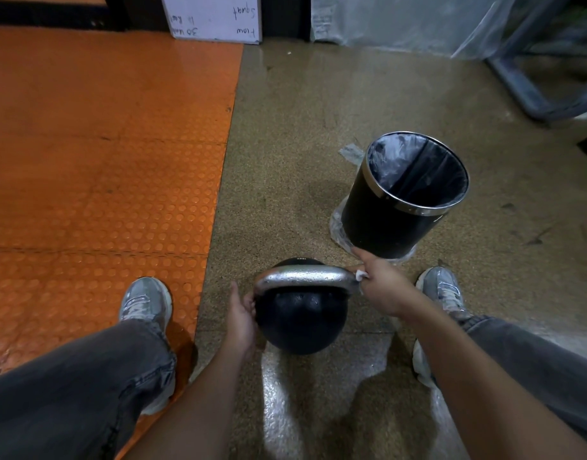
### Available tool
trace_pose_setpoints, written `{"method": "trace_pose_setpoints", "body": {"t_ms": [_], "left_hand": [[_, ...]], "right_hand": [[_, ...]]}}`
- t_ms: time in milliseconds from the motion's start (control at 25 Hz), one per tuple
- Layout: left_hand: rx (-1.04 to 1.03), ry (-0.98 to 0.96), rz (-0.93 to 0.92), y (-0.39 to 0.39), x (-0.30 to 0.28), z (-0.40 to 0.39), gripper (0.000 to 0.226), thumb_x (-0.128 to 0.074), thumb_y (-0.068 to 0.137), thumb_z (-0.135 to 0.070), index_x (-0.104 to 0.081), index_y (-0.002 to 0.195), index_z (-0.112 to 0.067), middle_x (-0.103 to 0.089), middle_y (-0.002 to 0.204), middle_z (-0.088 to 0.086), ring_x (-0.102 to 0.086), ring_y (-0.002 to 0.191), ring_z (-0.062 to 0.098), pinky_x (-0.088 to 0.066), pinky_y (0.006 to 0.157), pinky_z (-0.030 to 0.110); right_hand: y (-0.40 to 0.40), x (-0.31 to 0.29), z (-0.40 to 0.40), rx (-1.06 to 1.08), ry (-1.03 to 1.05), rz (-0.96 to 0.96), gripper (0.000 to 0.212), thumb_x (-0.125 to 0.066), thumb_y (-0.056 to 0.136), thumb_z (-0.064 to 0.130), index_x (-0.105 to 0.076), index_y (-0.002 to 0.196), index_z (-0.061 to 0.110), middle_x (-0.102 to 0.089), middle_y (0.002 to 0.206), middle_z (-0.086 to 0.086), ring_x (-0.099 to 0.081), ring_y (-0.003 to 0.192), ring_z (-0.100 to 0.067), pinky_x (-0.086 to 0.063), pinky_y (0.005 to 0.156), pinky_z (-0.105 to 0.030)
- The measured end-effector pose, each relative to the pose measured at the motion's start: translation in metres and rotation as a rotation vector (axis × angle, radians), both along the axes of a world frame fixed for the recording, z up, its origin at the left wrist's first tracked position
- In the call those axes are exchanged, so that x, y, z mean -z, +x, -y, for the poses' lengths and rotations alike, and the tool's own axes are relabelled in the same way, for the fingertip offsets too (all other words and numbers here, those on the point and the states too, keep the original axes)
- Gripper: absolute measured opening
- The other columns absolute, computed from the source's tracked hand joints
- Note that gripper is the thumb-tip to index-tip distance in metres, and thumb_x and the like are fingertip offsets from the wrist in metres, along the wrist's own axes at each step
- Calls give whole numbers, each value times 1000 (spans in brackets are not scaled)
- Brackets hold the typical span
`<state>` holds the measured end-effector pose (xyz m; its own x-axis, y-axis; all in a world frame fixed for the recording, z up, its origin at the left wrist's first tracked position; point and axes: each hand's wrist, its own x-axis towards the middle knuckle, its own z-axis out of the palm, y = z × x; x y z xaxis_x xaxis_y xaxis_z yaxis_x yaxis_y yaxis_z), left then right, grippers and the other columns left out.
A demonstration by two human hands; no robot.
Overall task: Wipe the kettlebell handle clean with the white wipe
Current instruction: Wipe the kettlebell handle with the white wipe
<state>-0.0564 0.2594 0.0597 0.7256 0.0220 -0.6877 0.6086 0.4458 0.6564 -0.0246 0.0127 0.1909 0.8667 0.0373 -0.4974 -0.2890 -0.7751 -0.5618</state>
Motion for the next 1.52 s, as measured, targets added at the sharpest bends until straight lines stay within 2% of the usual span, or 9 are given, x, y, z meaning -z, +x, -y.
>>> {"method": "trace_pose_setpoints", "body": {"t_ms": [120, 280, 480, 640, 800, 1000, 1160, 1320, 1520], "left_hand": [[8, -11, 15, 0, 1, 0, 79, -12, 95, -70, -55, 137, -18, -66, 126, 13, -57, 121, 25, -39, 97, 41], [9, -4, 19, 0, 3, -1, 81, -13, 93, -73, -55, 138, -20, -67, 125, 10, -56, 122, 24, -37, 103, 45], [11, 1, 25, -1, 3, -1, 81, -13, 93, -73, -54, 139, -19, -65, 128, 12, -55, 125, 25, -35, 105, 45], [-1, -1, 9, 0, 3, 0, 83, -13, 93, -73, -53, 140, -18, -66, 127, 12, -54, 126, 25, -33, 108, 45], [-3, -8, 3, 2, 2, 0, 83, -14, 93, -72, -54, 139, -16, -65, 128, 13, -54, 126, 25, -36, 102, 42], [-19, -26, -2, 2, 1, 1, 82, -14, 94, -71, -52, 141, -14, -63, 131, 15, -51, 129, 27, -33, 106, 42], [-22, -27, -3, 2, 1, 2, 82, -16, 93, -73, -50, 142, -17, -61, 134, 14, -50, 129, 28, -30, 114, 49], [-8, -21, 4, 1, -3, 3, 80, -13, 95, -69, -49, 143, -16, -60, 134, 14, -52, 124, 24, -33, 102, 40], [-6, -28, 6, 1, -3, 3, 81, -14, 94, -71, -48, 144, -18, -58, 137, 13, -48, 133, 27, -29, 113, 47]], "right_hand": [[-1, 2, 5, 51, 70, 27, 69, -48, 102, 2, -24, 162, 26, -64, 140, 8, -67, 92, 1, -45, 70, -10], [-6, 5, 1, 58, -25, 4, 71, -47, 103, 7, -18, 164, 27, -52, 154, -1, -49, 140, -24, -42, 108, -31], [1, 5, 2, 54, 20, -24, 75, -48, 102, 3, -13, 165, 24, -63, 142, 10, -57, 119, -10, -44, 83, -16], [0, 7, -1, 31, -36, -8, 77, -46, 102, 7, -6, 165, 27, -54, 153, -1, -51, 136, -21, -43, 106, -31], [-9, 0, 2, 85, 35, 14, 80, -47, 102, 2, -2, 165, 22, -60, 140, 19, -63, 113, -15, -43, 84, -21], [-23, 11, -5, 149, 36, 52, 78, -45, 105, 7, 3, 165, 25, -51, 154, 9, -60, 89, -7, -43, 65, -16], [-53, 18, -19, 243, 95, 186, 83, -49, 101, -1, -6, 165, 30, -38, 147, 38, -52, 135, -14, -47, 102, -28], [-66, 29, -29, 364, 172, 202, 87, -48, 101, -4, 3, 164, 25, -50, 152, 22, -57, 130, -9, -42, 94, -20], [-86, 43, -52, 465, 165, 280, 96, -52, 100, -2, 14, 163, 27, -53, 140, 23, -55, 119, 4, -44, 91, -12]]}}
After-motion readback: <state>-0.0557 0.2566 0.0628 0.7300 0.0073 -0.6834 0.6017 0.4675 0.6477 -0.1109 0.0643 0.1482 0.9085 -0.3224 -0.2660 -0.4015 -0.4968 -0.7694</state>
